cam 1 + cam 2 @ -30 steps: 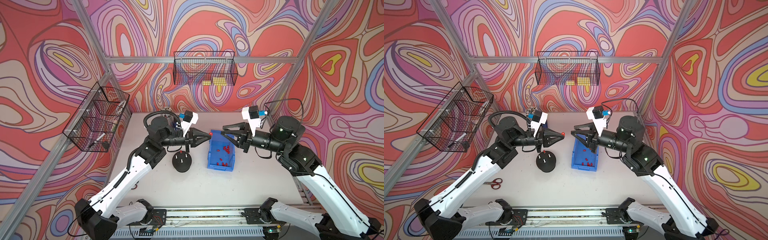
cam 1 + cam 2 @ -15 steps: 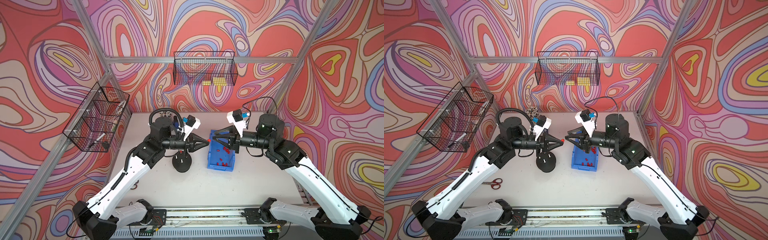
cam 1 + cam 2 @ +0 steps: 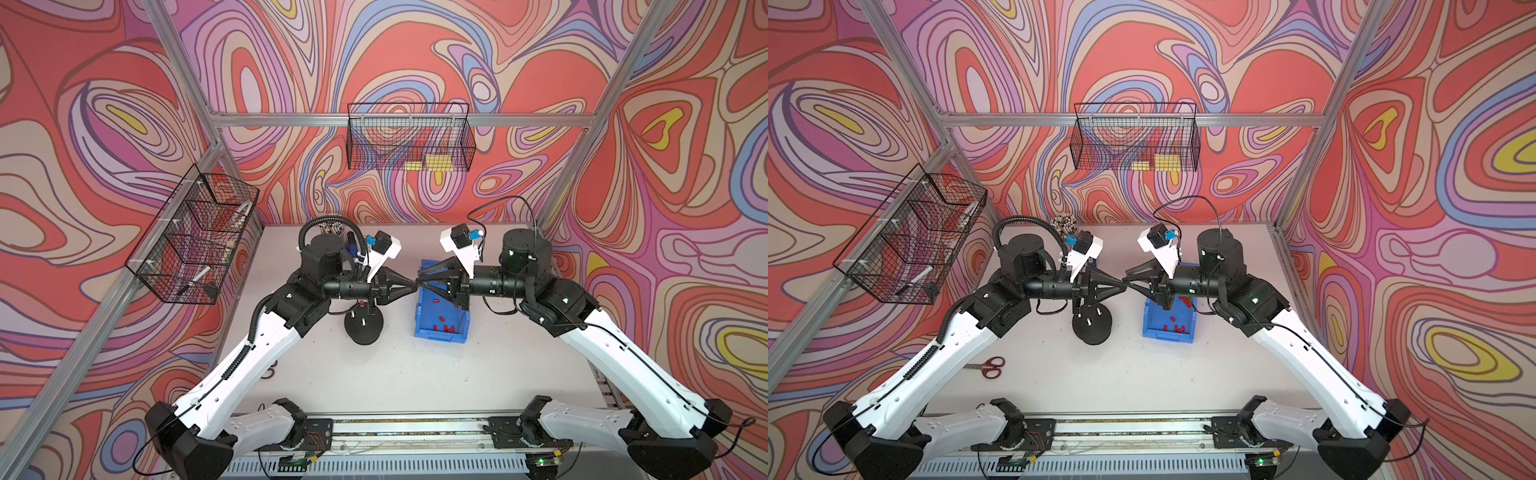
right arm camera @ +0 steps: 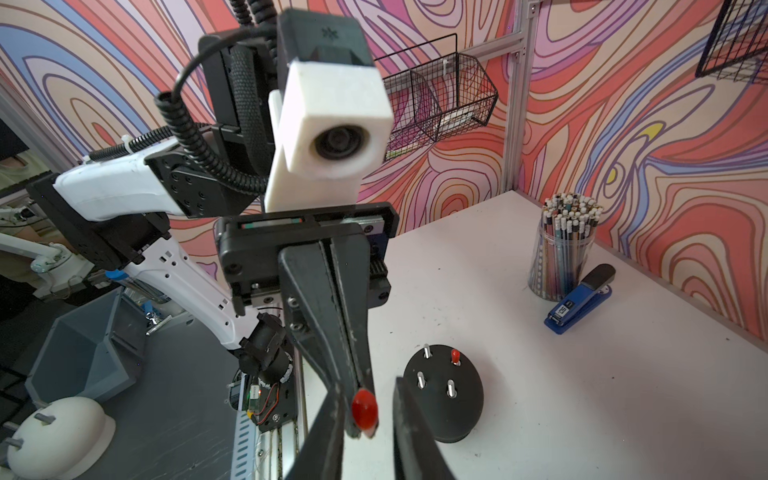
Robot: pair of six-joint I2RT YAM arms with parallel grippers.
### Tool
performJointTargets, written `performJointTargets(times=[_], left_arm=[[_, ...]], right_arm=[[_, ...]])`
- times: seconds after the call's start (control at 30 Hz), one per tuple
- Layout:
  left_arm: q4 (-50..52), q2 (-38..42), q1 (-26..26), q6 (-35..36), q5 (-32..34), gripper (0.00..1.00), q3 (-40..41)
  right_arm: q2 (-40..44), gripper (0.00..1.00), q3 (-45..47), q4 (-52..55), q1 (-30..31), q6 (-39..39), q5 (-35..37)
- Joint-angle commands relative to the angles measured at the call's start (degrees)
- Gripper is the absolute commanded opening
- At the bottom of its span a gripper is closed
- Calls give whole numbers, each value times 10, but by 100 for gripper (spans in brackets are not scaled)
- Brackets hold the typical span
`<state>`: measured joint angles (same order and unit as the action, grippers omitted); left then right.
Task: Cover the protruding screws with screw protection sleeves
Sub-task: Pick up the screw protection sleeve from the storage box.
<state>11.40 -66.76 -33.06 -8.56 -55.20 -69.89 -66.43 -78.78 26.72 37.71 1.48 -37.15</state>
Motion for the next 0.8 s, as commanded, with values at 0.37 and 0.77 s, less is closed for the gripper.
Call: performJointTargets(times=[0.37, 0.77], left_arm=[[-24, 21, -3, 12, 11, 50, 3], [55, 212, -3, 267, 397, 99, 141]], right_arm=[[8, 0, 13, -17, 7, 11, 12], [-9, 0, 65, -93, 8, 116, 37]])
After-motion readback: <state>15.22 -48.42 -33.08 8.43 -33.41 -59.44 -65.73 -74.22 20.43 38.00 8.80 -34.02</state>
